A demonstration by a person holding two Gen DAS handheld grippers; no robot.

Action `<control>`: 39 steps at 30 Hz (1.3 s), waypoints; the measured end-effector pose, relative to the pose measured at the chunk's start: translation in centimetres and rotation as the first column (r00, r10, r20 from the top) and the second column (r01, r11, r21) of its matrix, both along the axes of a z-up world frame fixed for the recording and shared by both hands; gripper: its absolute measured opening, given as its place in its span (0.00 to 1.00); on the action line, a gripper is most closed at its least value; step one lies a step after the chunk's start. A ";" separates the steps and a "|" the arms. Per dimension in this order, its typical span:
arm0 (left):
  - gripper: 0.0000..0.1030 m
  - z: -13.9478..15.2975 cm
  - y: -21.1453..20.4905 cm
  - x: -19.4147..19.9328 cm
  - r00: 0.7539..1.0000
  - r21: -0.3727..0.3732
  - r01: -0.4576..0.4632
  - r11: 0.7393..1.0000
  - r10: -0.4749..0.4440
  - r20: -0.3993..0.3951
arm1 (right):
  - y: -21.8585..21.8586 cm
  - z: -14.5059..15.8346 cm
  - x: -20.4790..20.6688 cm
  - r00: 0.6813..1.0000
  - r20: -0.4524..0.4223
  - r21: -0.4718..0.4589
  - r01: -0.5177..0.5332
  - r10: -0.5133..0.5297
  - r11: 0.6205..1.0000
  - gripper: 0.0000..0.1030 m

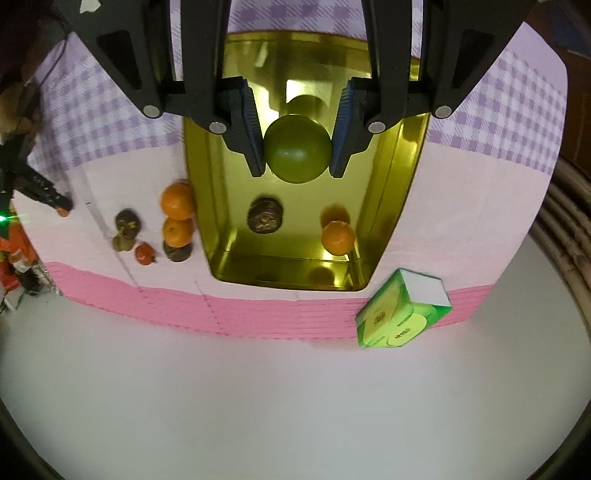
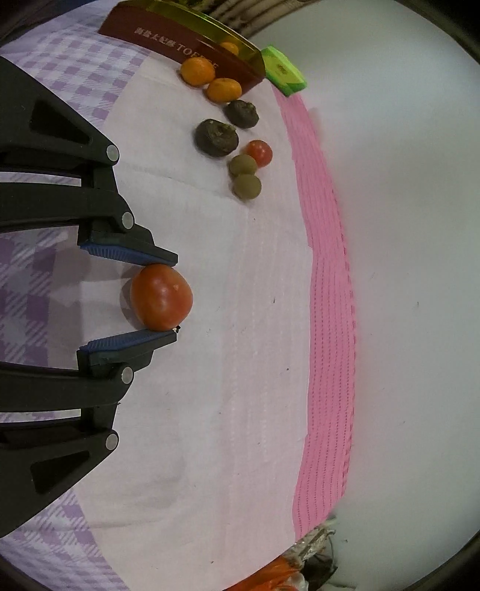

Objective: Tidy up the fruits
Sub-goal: 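Carry the green lime into the tin with the left gripper and open it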

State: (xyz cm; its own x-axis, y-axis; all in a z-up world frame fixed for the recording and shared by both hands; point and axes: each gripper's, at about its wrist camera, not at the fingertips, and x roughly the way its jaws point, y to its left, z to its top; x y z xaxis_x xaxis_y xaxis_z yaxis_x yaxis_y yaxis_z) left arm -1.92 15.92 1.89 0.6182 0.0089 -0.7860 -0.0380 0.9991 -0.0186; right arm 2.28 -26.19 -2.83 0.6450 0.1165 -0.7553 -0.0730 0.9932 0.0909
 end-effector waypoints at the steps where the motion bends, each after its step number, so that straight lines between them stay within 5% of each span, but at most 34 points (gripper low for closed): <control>1: 0.31 -0.1 0.1 0.1 1.000 0.004 -0.003 1.000 0.003 -0.001 | 0.0 -0.1 0.0 1.000 -0.004 -0.002 0.000 0.000 1.000 0.34; 39: 0.31 -2.2 1.5 4.8 0.998 0.156 -0.003 0.988 0.013 -0.059 | 0.2 0.2 0.0 1.000 -0.018 -0.044 0.002 -0.003 0.999 0.34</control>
State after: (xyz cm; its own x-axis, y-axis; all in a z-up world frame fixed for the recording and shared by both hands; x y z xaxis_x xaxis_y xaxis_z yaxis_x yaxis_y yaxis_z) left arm 2.91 17.44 -0.27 0.5694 0.1390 -0.8103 -0.0423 0.9893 0.1400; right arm 2.31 -26.02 -2.65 0.6314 0.0818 -0.7711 -0.0695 0.9964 0.0487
